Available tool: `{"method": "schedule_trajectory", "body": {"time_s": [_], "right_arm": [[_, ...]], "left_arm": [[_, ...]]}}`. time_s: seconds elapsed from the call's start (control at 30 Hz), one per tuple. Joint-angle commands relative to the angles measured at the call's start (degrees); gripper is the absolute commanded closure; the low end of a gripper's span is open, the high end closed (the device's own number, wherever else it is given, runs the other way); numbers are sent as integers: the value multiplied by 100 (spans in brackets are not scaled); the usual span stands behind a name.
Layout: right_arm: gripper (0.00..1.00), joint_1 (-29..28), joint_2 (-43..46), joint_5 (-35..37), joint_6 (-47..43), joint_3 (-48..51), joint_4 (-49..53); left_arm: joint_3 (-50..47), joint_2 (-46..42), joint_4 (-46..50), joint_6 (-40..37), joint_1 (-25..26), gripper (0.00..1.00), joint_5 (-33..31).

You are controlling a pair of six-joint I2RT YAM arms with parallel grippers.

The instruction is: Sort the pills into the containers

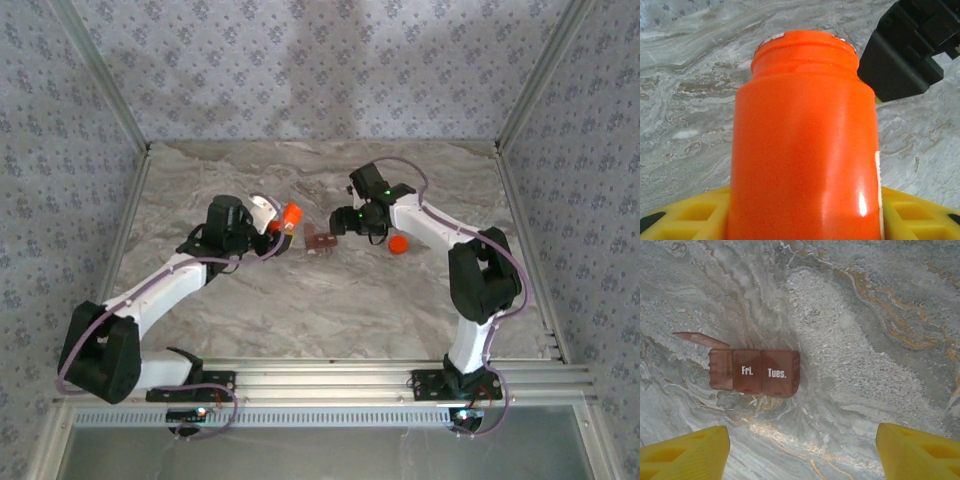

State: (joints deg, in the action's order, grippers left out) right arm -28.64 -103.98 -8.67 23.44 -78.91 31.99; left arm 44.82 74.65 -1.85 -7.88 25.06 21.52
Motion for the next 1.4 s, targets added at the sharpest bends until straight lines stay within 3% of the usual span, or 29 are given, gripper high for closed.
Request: {"method": "schedule_trajectory", "body": {"time_s": [0.0, 0.4, 0.77, 1.37], "right_arm": [[22, 95, 88, -114, 220, 107, -237], [22, 130, -14, -131, 467, 229, -693], [22, 127, -256, -109, 521, 136, -773], [30, -53, -761, -213, 310, -329, -608]], "left_arm": [[14, 129, -322, -282, -19, 100, 155], [-316, 540, -1290, -385, 108, 100, 19], [-226, 885, -878, -863, 161, 100, 113], [-307, 1243, -694, -737, 355, 100, 126]]}}
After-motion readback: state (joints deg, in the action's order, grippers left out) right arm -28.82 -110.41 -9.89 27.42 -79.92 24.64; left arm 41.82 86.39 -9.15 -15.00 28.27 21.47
